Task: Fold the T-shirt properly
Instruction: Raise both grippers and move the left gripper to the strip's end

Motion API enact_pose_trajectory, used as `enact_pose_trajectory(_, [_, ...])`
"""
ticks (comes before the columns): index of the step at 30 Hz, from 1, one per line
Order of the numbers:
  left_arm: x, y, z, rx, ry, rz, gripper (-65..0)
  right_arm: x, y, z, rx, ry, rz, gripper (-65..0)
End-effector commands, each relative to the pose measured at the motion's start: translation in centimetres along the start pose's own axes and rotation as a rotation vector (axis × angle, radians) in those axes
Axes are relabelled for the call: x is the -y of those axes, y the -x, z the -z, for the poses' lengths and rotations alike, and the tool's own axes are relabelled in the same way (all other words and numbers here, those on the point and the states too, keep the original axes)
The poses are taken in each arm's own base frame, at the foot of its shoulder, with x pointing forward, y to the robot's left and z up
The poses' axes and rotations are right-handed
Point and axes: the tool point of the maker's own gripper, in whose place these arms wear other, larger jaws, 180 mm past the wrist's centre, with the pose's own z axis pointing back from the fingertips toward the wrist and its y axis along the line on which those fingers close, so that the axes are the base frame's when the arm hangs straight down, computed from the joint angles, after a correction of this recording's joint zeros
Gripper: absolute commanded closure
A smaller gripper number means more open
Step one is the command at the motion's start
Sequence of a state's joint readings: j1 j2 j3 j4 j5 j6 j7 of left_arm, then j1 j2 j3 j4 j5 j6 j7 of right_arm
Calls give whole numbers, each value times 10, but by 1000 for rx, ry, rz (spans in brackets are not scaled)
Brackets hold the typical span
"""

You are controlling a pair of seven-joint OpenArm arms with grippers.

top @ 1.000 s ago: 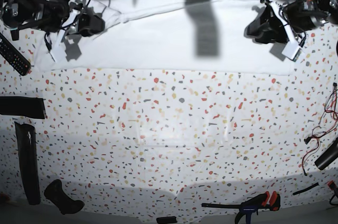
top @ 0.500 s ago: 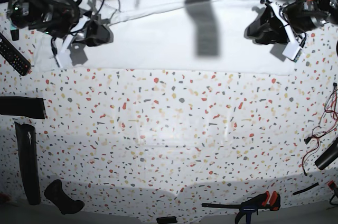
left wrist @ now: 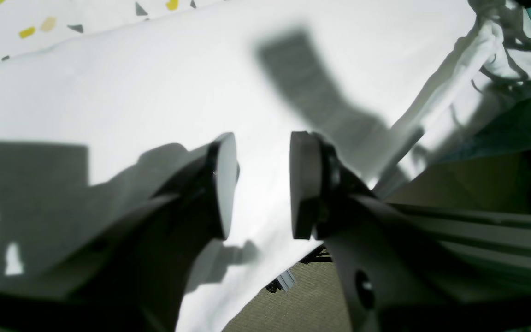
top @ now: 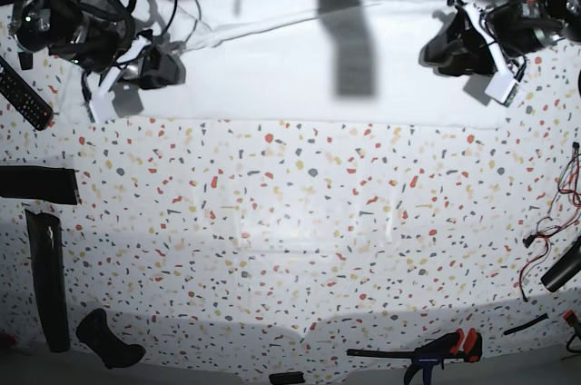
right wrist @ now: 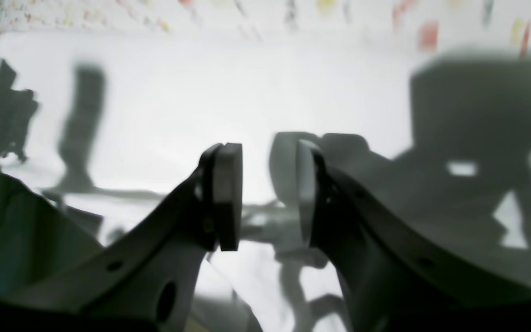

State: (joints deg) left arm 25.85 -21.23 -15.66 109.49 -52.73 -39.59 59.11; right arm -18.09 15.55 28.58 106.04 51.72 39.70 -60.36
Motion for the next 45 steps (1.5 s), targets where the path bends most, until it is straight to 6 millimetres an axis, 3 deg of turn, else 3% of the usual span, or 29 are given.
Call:
enact_pose_trajectory(1, [2, -9, -4, 34, 10, 16, -194, -5, -16, -5, 47, -7, -39, -197])
enact_pose_trajectory(4, [-2, -16, -4, 75, -10, 25, -194, -1, -23, -6, 82, 20, -57, -197])
enact_pose_trajectory(7, [-13, -17, 2, 137, -43, -14, -194, 21, -17, -6, 51, 143, -106, -197])
enact_pose_trajectory(10, [-30, 0, 15, 128, -85, -82, -194, 34, -11, -7, 24, 202, -129, -197])
enact_pose_trajectory(16, [-59, 30, 33, 81, -141, -178, -194, 33, -10, -1, 57, 209, -107, -197])
enact_pose_trajectory(22, [-81, 69, 42, -19, -178, -266, -194, 55, 20, 36, -11, 213, 14, -197])
enact_pose_trajectory(26, [-95, 73, 45, -9, -216, -266, -194, 56, 17, 64, -26, 164, 53, -197])
enact_pose_trajectory(29, [-112, 69, 51, -33, -252, -234, -194, 50, 3, 84, -32, 129, 25, -197])
enact_pose_trajectory(36, [-154, 28, 65, -18, -314, -181, -194, 35, -21, 122, -63, 84, -84, -197])
enact_pose_trajectory(40, [-182, 13, 63, 1, -356, -179, -194, 43, -32, 135, -71, 122, -150, -197])
enact_pose_trajectory(45, [-217, -6, 45, 18, -411, -193, -194, 55, -40, 144, -85, 144, -156, -197])
